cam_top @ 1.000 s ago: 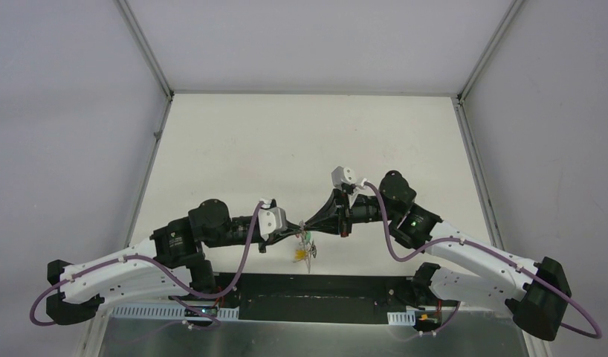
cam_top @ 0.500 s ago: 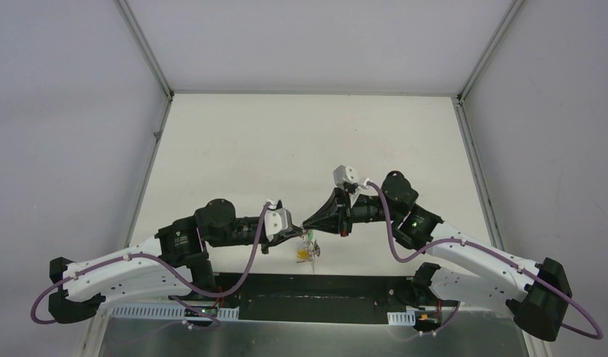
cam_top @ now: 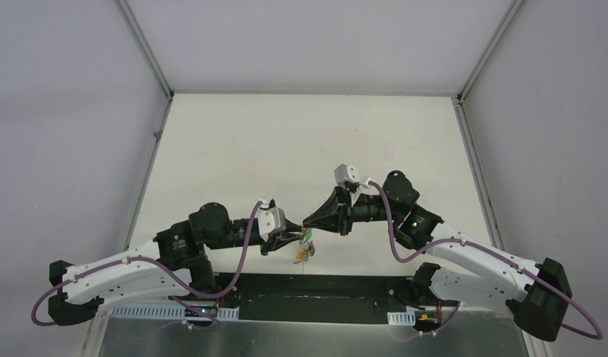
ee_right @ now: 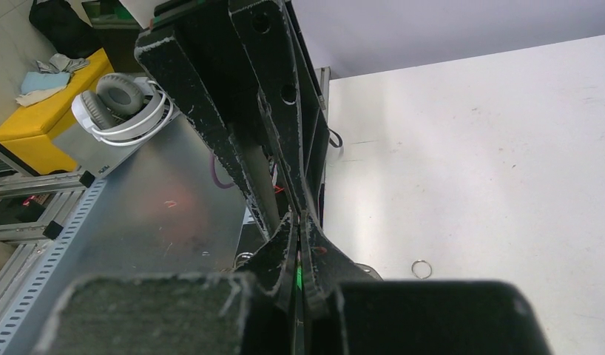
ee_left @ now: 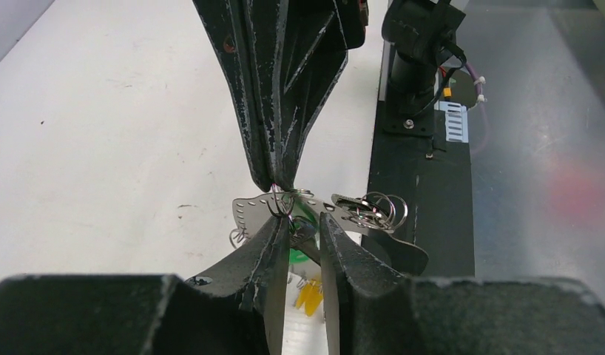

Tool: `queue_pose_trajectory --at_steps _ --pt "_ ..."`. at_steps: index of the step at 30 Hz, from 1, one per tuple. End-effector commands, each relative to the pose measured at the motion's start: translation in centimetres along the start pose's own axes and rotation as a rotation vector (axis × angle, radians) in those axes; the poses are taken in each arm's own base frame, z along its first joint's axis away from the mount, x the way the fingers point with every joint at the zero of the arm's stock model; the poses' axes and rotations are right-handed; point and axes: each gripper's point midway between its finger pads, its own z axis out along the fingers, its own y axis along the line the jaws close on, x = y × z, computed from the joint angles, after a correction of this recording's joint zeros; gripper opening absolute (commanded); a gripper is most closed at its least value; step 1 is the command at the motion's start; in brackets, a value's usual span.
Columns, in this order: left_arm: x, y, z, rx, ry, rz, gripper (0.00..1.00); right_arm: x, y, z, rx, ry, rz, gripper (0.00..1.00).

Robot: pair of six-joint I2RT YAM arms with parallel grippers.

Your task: Put the keys on the keyring

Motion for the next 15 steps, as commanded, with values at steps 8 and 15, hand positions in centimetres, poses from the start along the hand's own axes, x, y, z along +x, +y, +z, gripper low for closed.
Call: queue_pose_trajectory --at_steps 8,15 --pt "-2.6 1.1 0.3 -0.07 -0.111 -0.028 0.24 -3.0 0.9 -0.1 -0.021 -0.097 -0.072 0.0" --pt "-3.1 1.6 0.0 -0.102 -0.135 -0.035 0.28 -2.9 1.0 -0.1 -0.023 -0.097 -0.07 0.0"
